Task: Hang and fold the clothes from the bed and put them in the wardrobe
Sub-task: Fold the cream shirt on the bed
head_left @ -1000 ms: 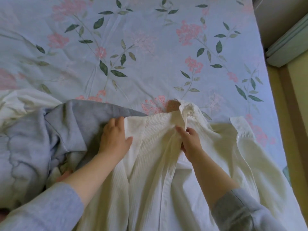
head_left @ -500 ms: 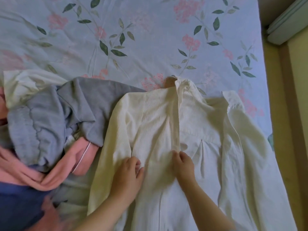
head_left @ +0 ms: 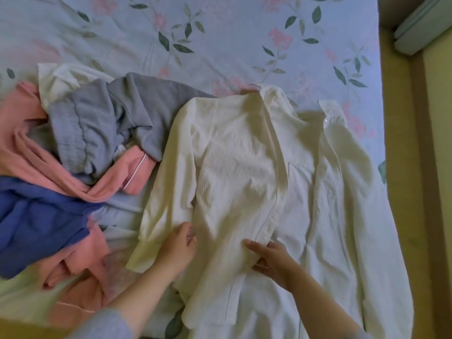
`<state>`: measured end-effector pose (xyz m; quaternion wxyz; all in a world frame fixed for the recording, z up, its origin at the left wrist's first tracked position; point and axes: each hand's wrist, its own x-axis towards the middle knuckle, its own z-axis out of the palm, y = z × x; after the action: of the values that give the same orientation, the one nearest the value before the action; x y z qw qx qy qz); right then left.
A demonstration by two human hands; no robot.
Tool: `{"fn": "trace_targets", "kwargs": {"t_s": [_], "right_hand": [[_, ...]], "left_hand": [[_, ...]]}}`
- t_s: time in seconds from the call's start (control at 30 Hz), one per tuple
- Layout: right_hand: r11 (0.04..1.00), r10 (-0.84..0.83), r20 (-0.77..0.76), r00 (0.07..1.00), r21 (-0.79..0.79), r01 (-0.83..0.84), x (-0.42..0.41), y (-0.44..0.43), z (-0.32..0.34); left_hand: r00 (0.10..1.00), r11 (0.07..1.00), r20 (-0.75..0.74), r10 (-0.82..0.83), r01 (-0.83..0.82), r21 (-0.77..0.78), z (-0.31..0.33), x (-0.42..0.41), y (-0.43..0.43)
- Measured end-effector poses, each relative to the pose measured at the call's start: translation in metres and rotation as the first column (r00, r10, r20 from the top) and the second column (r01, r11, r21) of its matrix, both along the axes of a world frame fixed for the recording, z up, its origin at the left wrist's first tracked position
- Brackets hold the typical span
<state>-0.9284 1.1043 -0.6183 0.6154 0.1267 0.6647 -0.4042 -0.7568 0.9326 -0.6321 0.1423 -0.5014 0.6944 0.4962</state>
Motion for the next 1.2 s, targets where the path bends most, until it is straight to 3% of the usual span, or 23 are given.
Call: {"fn": "trace_targets", "kwargs": {"t_s": [0.07, 0.17, 0.23, 0.33, 0.4, 0.47, 0.6, 0.67, 0.77, 0.9, 1.03, 1.1, 1.2], "right_hand": [[0.998, -0.03, -0.186, 0.982, 0.057, 0.041, 0.017, 0.012, 0.004], [0.968, -0.092, -0.528, 0.844, 0.152, 0.2, 0.011, 0.038, 0.018], [0.953, 0.094, -0.664, 0.741, 0.277, 0.127, 0.0, 0.06, 0.027], [0.933, 0.258, -0.645, 0.72, 0.359, -0.013, -0.01, 0.082, 0.027], [0.94, 0.25, -0.584, 0.772, 0.338, -0.049, -0.003, 0.088, 0.026], [0.962, 0.165, -0.548, 0.82, 0.273, -0.011, 0.014, 0.099, 0.021], [0.976, -0.009, -0.506, 0.862, 0.184, 0.118, 0.057, 0.113, 0.012], [0.963, -0.131, -0.487, 0.864, 0.145, 0.227, 0.069, 0.118, 0.007], [0.948, -0.217, -0.501, 0.838, 0.096, 0.303, 0.074, 0.118, 0.006], [0.976, -0.118, -0.553, 0.825, 0.089, 0.199, 0.073, 0.104, 0.01], [0.981, 0.058, -0.558, 0.827, 0.186, 0.057, 0.084, 0.087, 0.016], [0.971, 0.172, -0.545, 0.821, 0.234, -0.049, 0.099, 0.077, 0.018], [0.946, 0.296, -0.571, 0.766, 0.289, -0.15, 0.118, 0.061, 0.019]], "left_hand": [[0.999, 0.999, 0.033, -0.037, 0.037, 0.01, 0.004, 0.01, 0.011], [0.982, 0.983, 0.143, -0.127, 0.144, -0.116, 0.007, 0.022, 0.025], [0.975, 0.973, 0.199, -0.102, 0.139, -0.185, 0.01, 0.034, 0.03], [0.942, 0.942, 0.303, -0.144, 0.225, -0.251, 0.015, 0.041, 0.031], [0.911, 0.924, 0.352, -0.217, 0.308, -0.227, 0.019, 0.042, 0.039], [0.935, 0.943, 0.257, -0.243, 0.29, -0.163, 0.018, 0.048, 0.055], [0.986, 0.984, 0.047, -0.163, 0.166, -0.071, 0.013, 0.066, 0.08], [1.0, 0.998, 0.009, -0.023, 0.023, -0.057, 0.01, 0.07, 0.082], [0.982, 0.978, -0.013, 0.187, -0.185, 0.099, 0.007, 0.077, 0.075], [0.93, 0.95, -0.203, 0.308, -0.289, 0.118, 0.018, 0.1, 0.072], [0.83, 0.894, -0.342, 0.441, -0.439, 0.087, 0.043, 0.134, 0.057], [0.838, 0.886, -0.351, 0.418, -0.462, -0.048, 0.052, 0.155, 0.04], [0.92, 0.914, -0.243, 0.307, -0.356, -0.194, 0.051, 0.168, 0.025]]}}
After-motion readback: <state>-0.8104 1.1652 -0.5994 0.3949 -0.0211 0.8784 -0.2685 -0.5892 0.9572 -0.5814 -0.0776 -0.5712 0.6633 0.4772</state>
